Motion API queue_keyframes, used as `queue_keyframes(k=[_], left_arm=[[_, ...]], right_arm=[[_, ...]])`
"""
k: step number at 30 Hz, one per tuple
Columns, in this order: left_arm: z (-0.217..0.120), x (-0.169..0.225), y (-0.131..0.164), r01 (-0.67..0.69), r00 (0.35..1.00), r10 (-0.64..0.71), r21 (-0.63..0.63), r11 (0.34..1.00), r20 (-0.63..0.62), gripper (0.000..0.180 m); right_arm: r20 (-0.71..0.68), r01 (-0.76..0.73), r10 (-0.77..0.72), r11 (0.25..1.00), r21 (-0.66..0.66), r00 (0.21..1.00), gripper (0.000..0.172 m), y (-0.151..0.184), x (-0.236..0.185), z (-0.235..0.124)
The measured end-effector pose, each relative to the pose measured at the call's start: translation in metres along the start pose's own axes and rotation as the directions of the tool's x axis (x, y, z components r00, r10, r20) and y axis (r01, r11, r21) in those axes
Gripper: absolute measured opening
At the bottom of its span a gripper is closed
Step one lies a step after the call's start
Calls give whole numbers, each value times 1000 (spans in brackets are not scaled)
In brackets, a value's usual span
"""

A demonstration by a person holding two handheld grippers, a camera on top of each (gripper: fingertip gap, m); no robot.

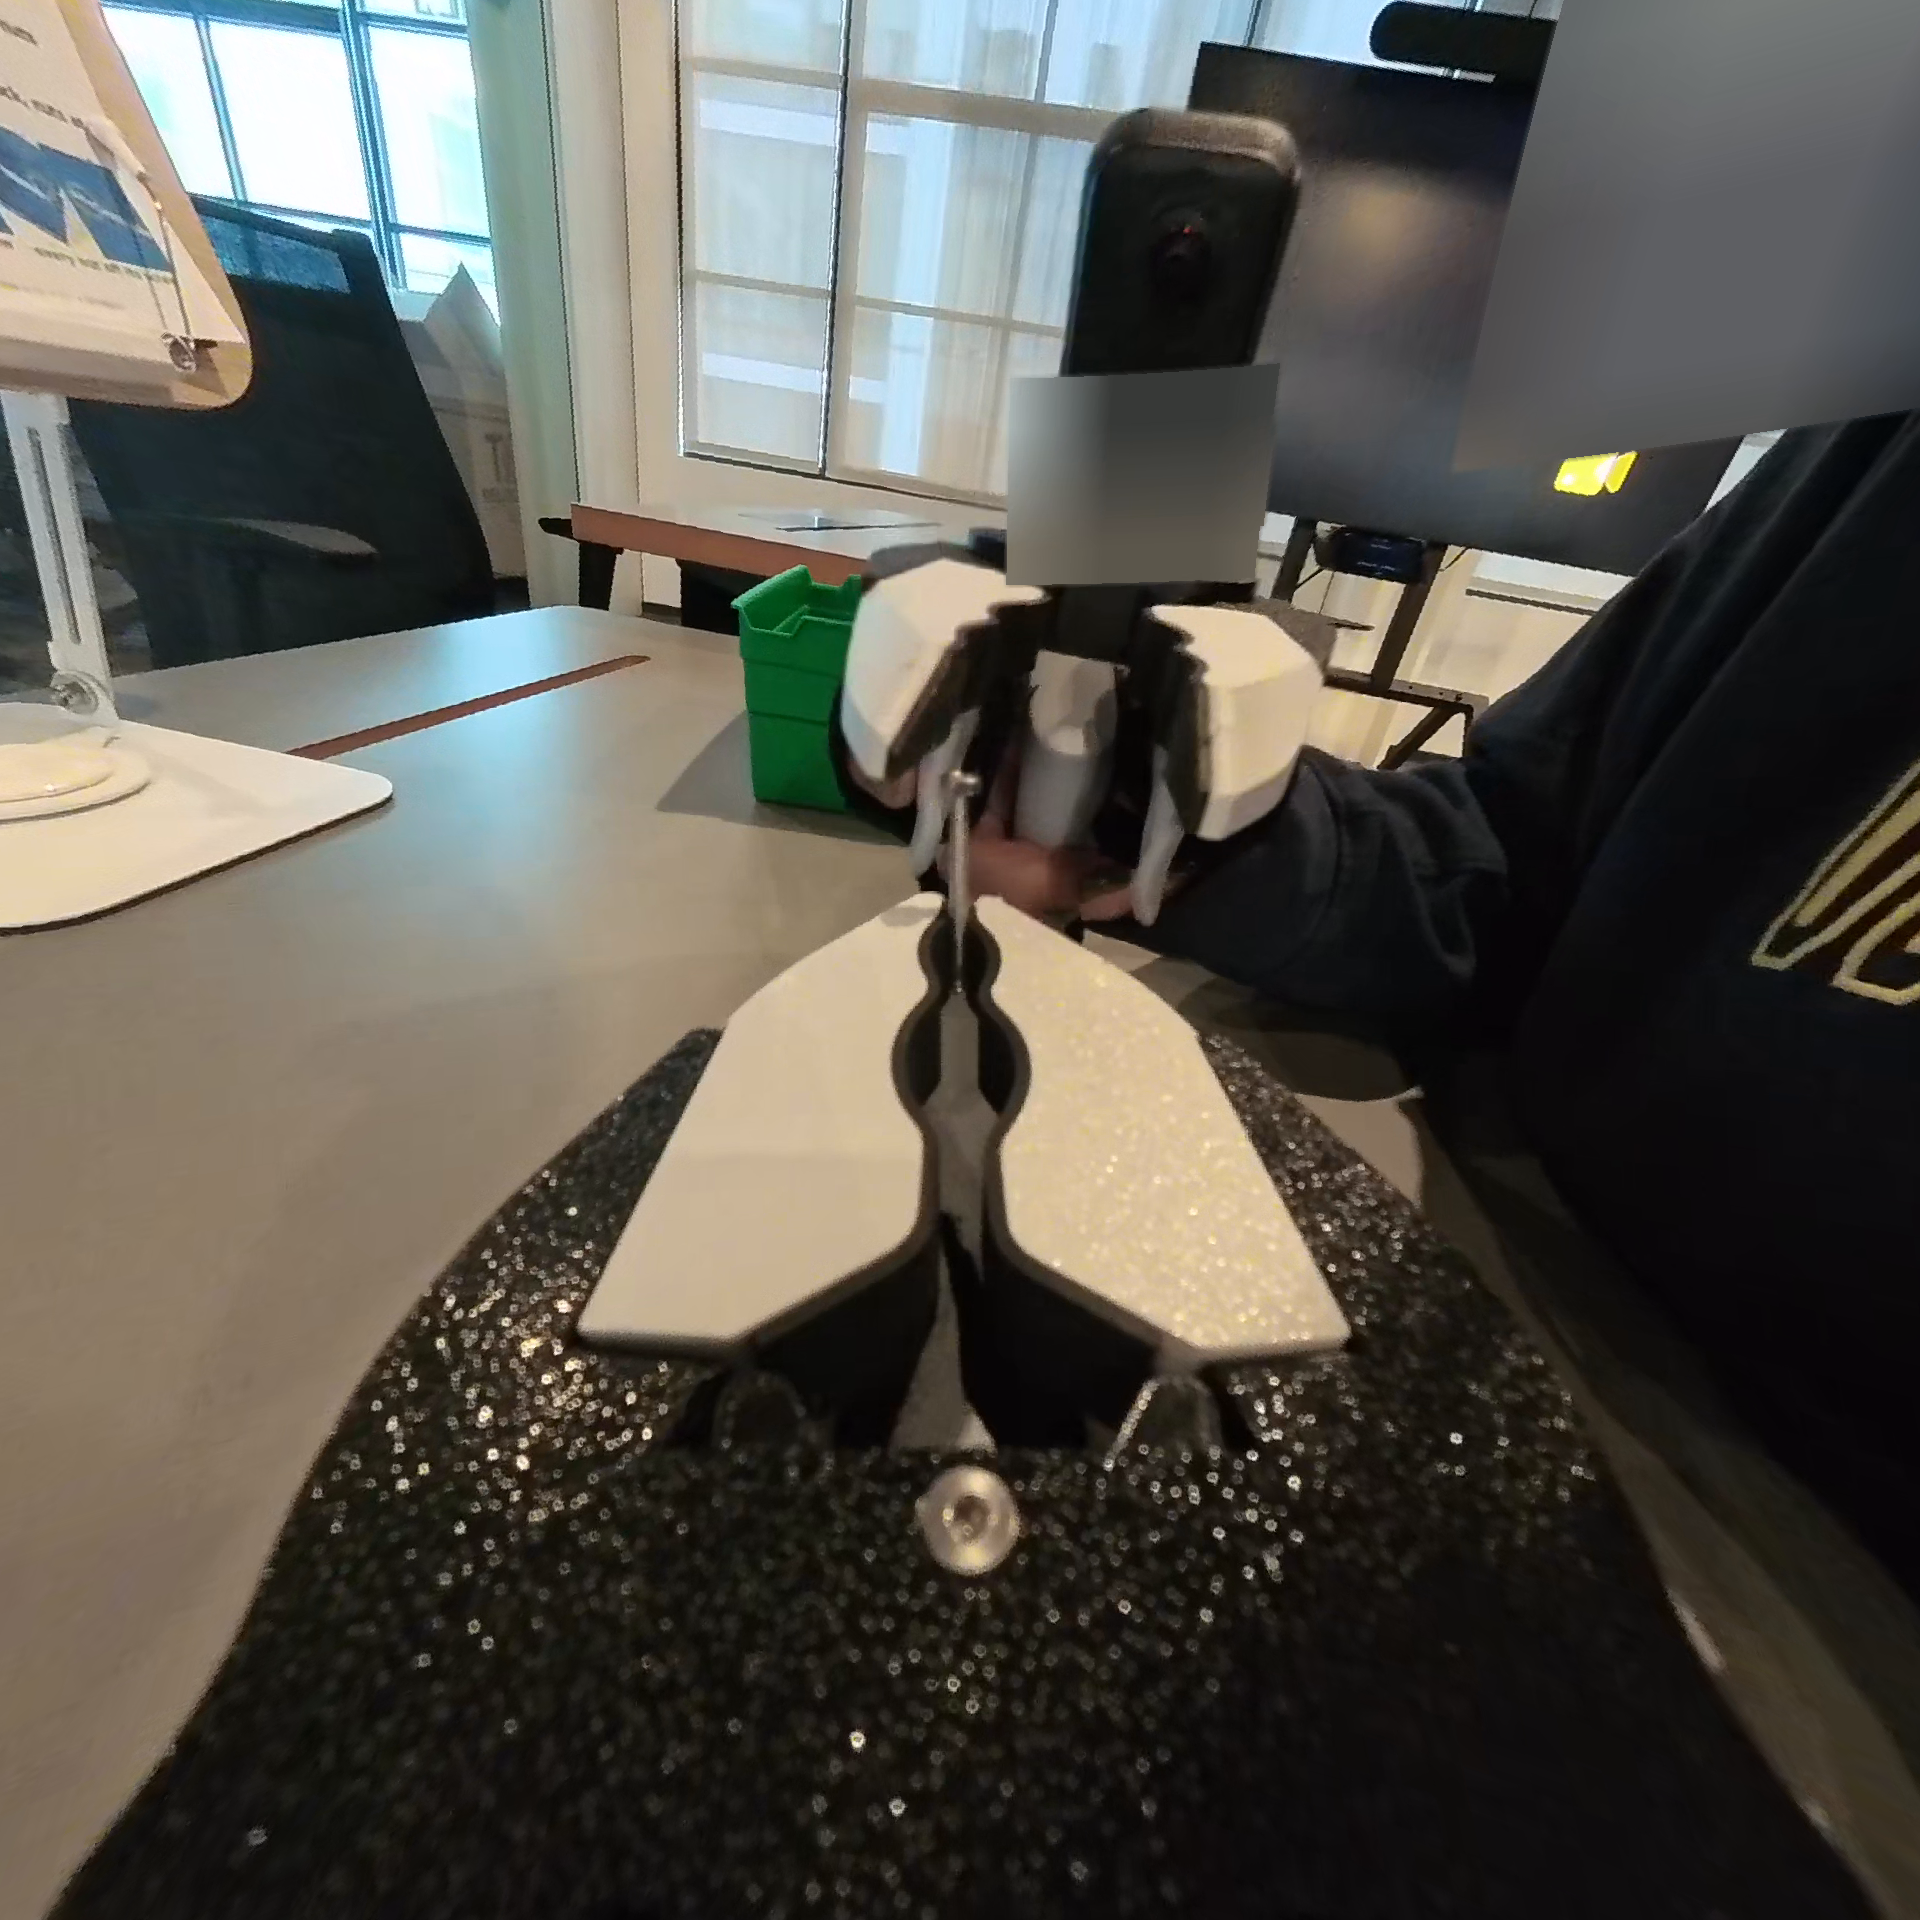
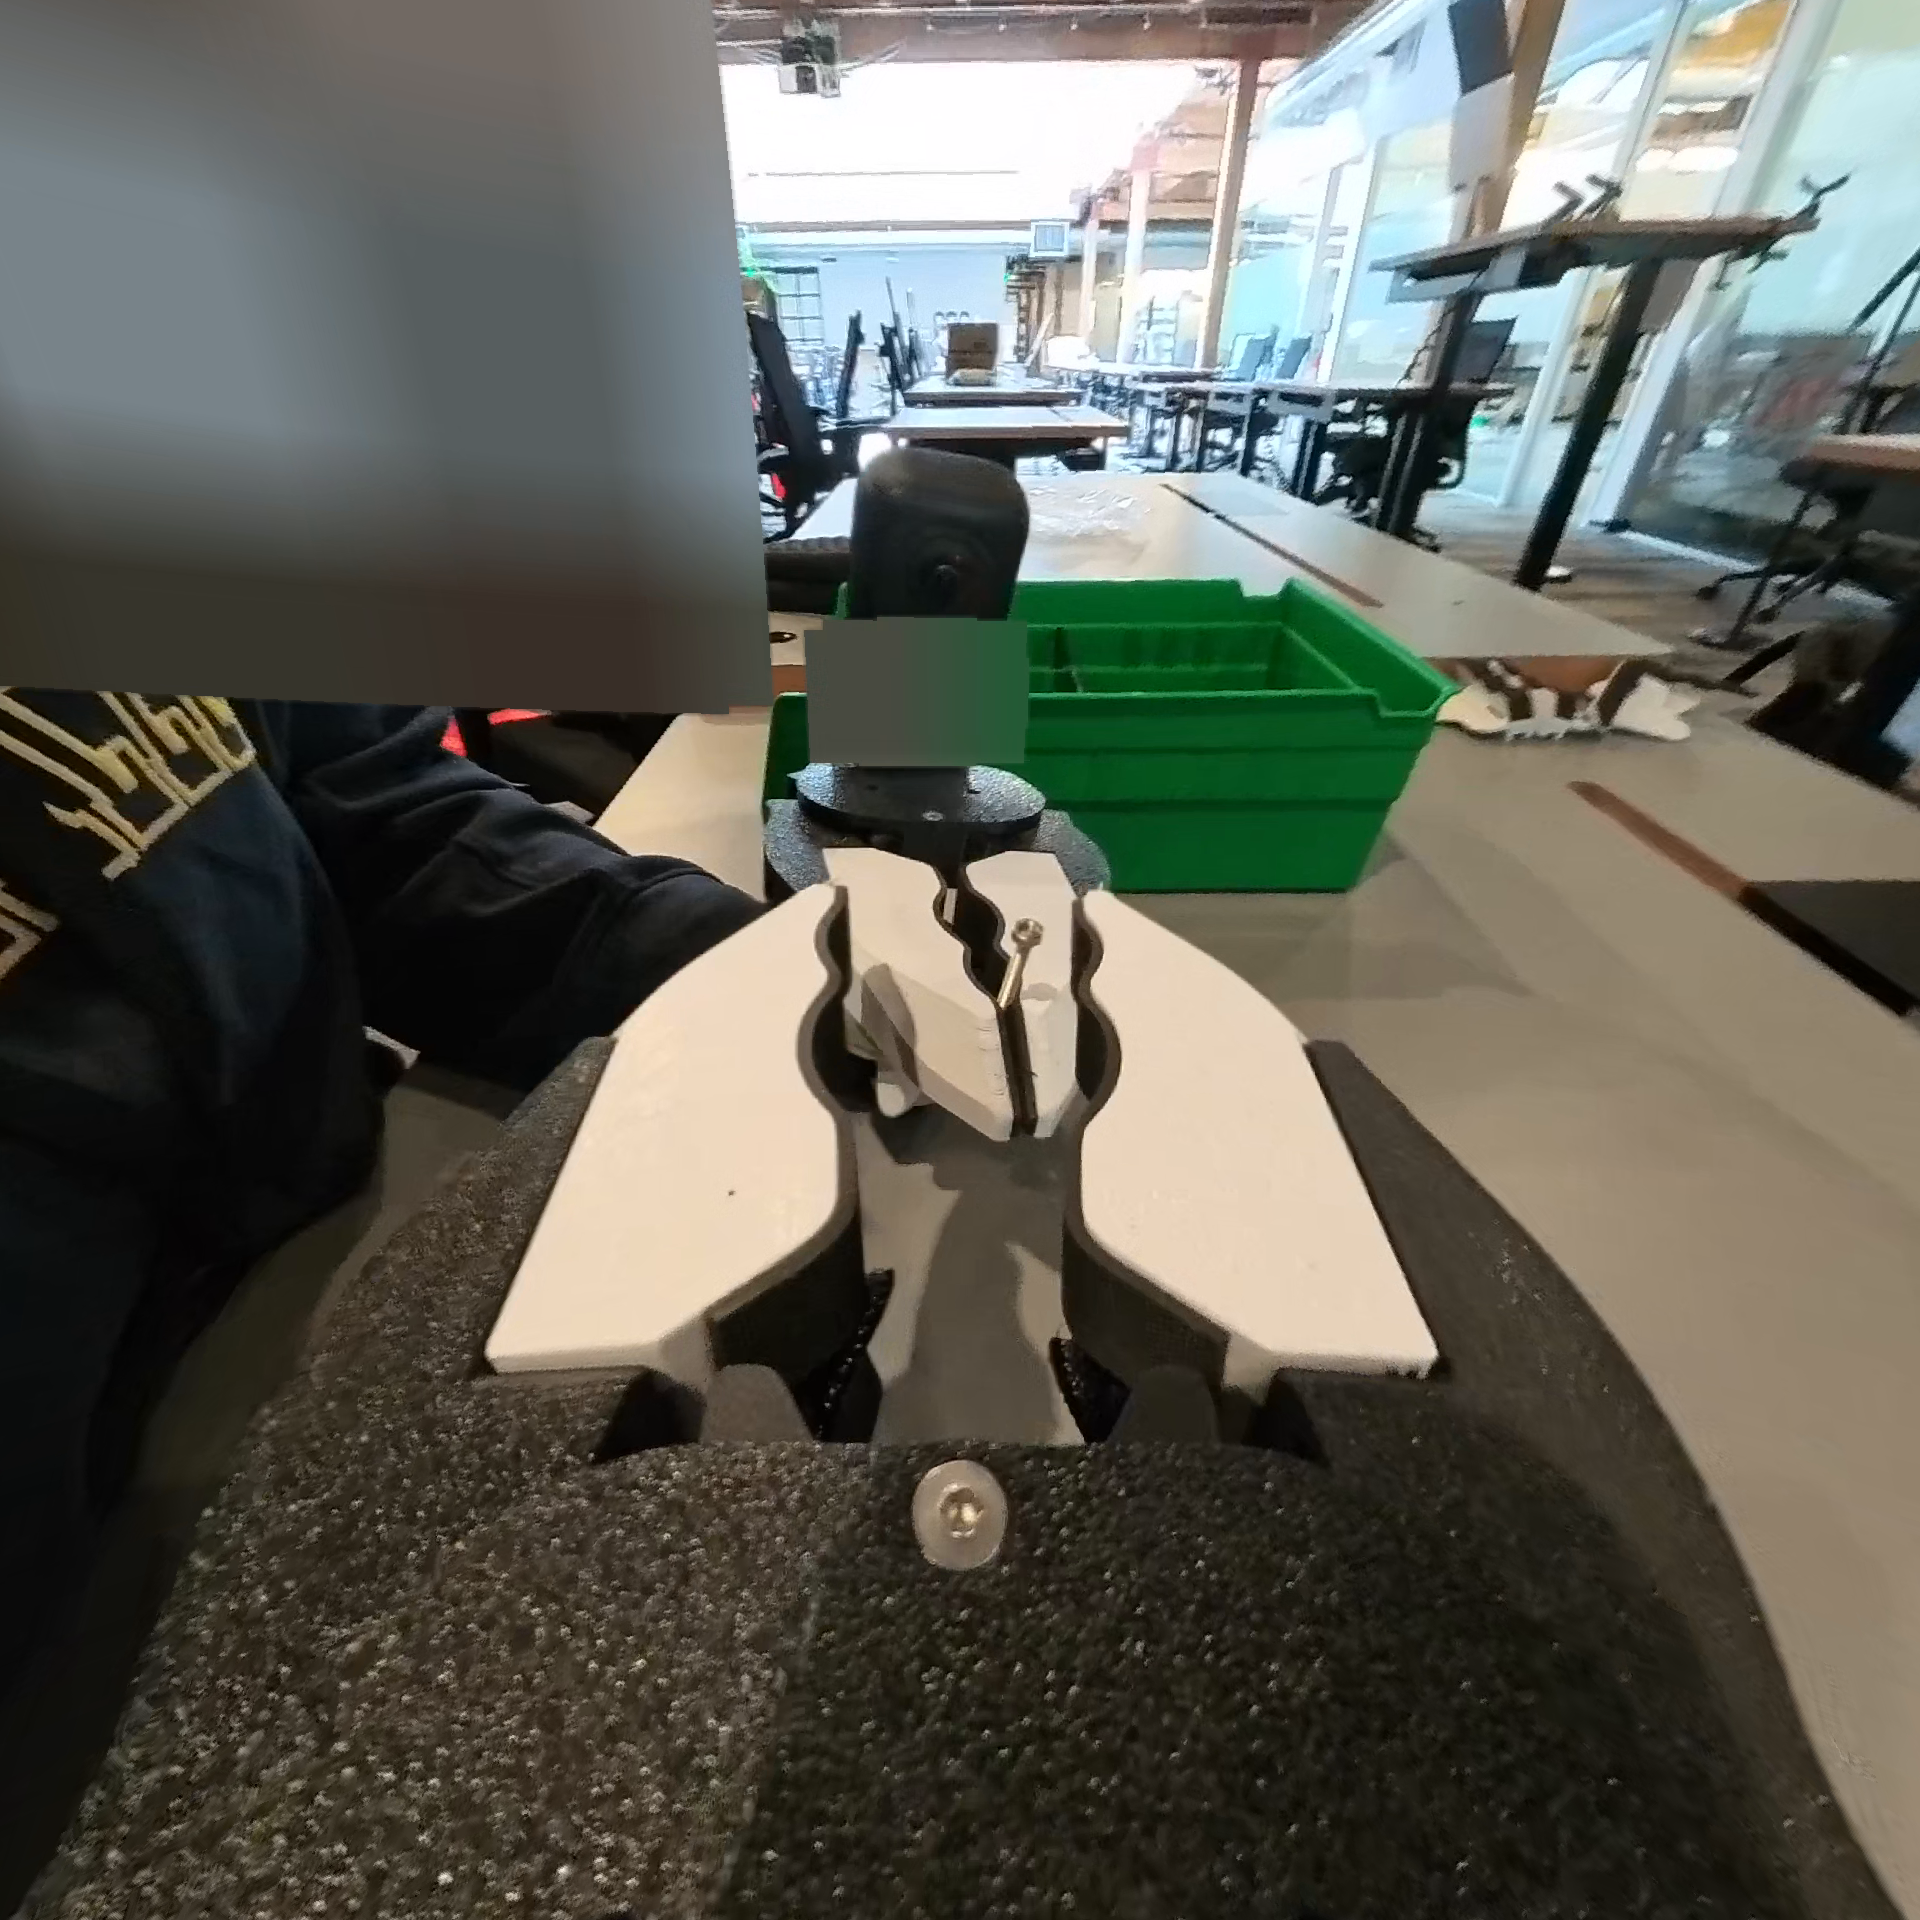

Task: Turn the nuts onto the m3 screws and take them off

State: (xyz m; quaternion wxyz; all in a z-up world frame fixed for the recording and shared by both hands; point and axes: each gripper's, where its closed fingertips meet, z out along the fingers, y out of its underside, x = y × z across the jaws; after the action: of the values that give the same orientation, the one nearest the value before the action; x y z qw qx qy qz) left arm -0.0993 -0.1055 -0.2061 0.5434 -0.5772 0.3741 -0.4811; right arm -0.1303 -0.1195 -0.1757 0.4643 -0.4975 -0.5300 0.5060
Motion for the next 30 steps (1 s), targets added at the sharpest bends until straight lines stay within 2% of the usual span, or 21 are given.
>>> queue_keyframes(k=[12, 30], left_arm=[[4, 11, 1, 35, 995, -35, -2, 999, -94, 0], [-3, 2, -8, 101, 992, -95, 72, 992, -84, 0]], right_arm=[[58, -29, 28, 999, 16, 998, 46, 2, -12, 14], [29, -19, 19, 1000, 22, 999, 45, 6, -5, 6]])
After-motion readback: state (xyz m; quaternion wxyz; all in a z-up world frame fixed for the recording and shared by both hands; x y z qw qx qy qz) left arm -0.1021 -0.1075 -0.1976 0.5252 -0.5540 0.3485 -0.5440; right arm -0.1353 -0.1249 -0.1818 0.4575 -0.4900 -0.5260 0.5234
